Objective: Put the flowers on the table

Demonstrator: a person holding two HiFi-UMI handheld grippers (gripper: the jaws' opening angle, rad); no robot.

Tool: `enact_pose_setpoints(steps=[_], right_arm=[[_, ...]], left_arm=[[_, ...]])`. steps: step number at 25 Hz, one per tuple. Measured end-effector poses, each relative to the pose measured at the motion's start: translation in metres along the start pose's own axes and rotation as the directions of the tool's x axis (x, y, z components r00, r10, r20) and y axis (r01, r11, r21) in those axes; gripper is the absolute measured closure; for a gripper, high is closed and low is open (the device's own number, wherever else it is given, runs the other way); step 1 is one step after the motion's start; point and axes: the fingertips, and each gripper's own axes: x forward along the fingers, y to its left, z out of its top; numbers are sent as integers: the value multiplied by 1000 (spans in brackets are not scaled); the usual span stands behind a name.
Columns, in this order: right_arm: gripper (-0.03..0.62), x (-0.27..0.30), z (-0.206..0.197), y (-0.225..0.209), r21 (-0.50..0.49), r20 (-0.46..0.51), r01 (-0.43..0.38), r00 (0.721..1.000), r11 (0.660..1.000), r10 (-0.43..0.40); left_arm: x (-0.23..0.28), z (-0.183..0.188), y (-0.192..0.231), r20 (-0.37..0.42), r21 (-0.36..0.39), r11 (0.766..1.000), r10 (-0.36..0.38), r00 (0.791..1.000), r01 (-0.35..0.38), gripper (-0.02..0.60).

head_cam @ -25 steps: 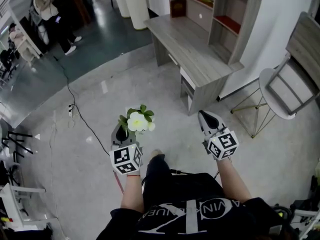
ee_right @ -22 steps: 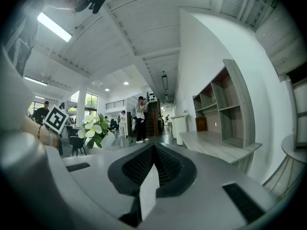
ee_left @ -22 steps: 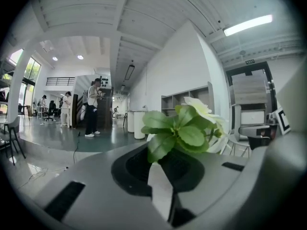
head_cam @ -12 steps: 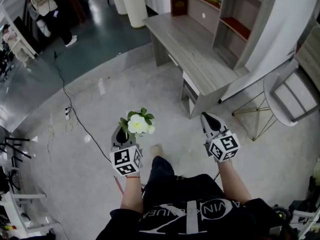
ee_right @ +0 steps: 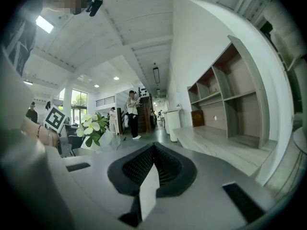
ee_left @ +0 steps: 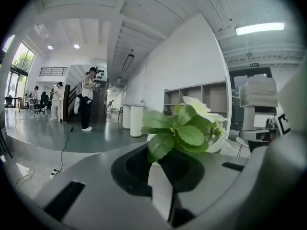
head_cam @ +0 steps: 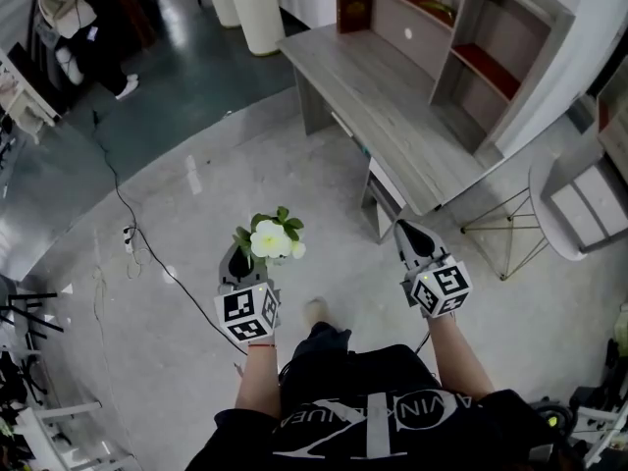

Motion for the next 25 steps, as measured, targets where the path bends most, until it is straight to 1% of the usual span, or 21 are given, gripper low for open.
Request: enact_pose_setpoints(steps=[6,13,19,25], right_arm=[[585,47,2,-5,19,-7,40,999,999,-40],[585,98,0,-8,31,-10,89,996,996,-89],[585,131,-1,-4,36,-5,103,995,994,-103],[585,152,2,-4,30,-11,98,995,995,-98]], left_arm=[[49,9,31,-14,-1,999,-34,999,34,541],[102,16,64,-19,16,997,-79,997,79,541],[127,19,91,-20,17,996,-84,996,84,541],[144,16,103,-29,2,996,-87,996,87,541]])
